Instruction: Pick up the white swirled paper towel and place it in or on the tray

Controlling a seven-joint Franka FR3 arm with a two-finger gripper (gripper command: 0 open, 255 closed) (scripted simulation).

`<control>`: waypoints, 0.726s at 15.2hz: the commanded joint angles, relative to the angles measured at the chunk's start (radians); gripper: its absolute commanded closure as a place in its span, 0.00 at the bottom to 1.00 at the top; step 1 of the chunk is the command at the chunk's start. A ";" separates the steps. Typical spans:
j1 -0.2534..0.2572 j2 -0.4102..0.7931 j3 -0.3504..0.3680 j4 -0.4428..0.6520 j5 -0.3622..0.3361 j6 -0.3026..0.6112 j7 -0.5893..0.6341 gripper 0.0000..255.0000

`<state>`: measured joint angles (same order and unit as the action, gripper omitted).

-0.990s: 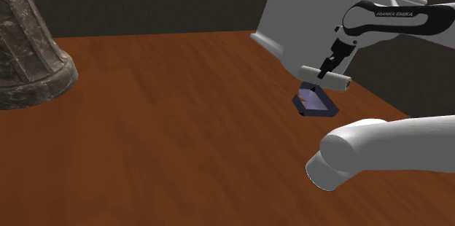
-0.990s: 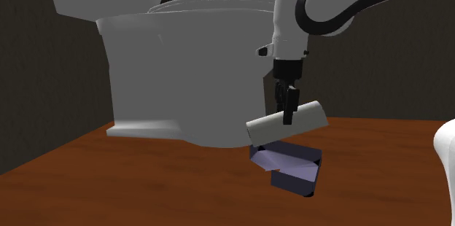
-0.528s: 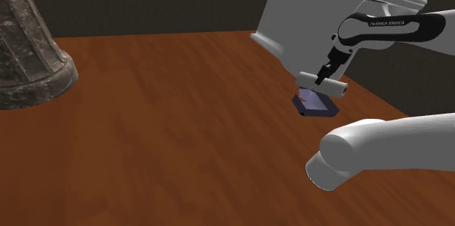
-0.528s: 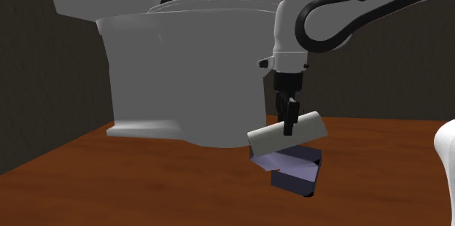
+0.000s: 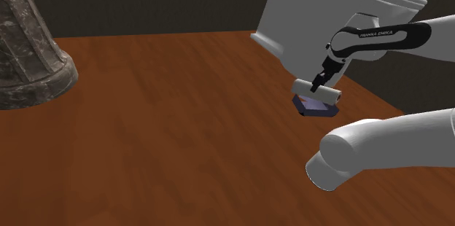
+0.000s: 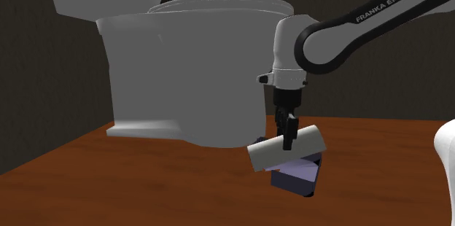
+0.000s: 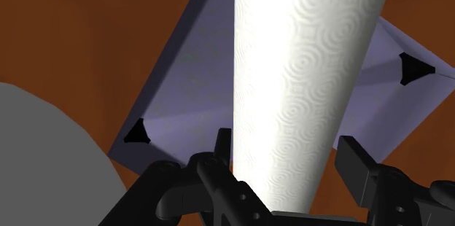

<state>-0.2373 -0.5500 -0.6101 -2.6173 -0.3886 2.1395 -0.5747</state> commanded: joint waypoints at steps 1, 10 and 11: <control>0.001 0.012 -0.008 -0.012 -0.003 0.024 0.000 1.00; 0.001 0.012 -0.008 -0.012 -0.003 0.024 0.000 0.00; 0.001 0.012 -0.008 -0.012 -0.003 0.024 0.000 0.00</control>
<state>-0.2362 -0.5381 -0.6179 -2.6290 -0.3914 2.1636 -0.5748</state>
